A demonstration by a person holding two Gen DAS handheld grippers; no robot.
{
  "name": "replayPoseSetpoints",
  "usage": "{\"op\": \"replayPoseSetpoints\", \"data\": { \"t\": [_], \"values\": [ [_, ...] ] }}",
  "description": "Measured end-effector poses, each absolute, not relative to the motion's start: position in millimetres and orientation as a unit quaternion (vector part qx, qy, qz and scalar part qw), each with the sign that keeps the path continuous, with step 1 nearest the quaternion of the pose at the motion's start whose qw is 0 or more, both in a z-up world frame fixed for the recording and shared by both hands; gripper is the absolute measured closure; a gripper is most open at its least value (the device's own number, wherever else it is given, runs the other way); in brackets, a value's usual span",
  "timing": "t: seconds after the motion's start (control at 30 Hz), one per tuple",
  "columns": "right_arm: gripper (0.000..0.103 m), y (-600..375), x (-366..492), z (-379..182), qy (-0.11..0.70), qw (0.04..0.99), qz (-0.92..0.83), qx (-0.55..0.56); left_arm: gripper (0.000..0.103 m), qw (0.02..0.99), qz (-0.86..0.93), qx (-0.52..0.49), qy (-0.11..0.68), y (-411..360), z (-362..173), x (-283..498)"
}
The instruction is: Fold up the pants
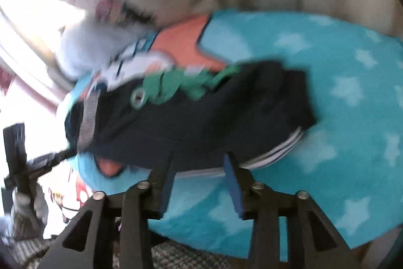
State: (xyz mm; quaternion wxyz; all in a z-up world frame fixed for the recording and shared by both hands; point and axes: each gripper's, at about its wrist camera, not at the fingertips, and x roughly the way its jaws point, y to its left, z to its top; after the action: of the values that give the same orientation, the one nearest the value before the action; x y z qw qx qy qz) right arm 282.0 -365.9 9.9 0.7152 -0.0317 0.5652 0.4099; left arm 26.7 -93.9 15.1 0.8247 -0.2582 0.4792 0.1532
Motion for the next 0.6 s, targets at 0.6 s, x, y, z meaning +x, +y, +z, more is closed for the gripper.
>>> {"op": "replayPoseSetpoints", "data": {
  "t": [0.6],
  "values": [
    [0.057, -332, 338, -46, 0.581, 0.751, 0.312, -0.026, 0.080, 0.793, 0.242, -0.290, 0.478, -14, -38, 100]
  ]
}}
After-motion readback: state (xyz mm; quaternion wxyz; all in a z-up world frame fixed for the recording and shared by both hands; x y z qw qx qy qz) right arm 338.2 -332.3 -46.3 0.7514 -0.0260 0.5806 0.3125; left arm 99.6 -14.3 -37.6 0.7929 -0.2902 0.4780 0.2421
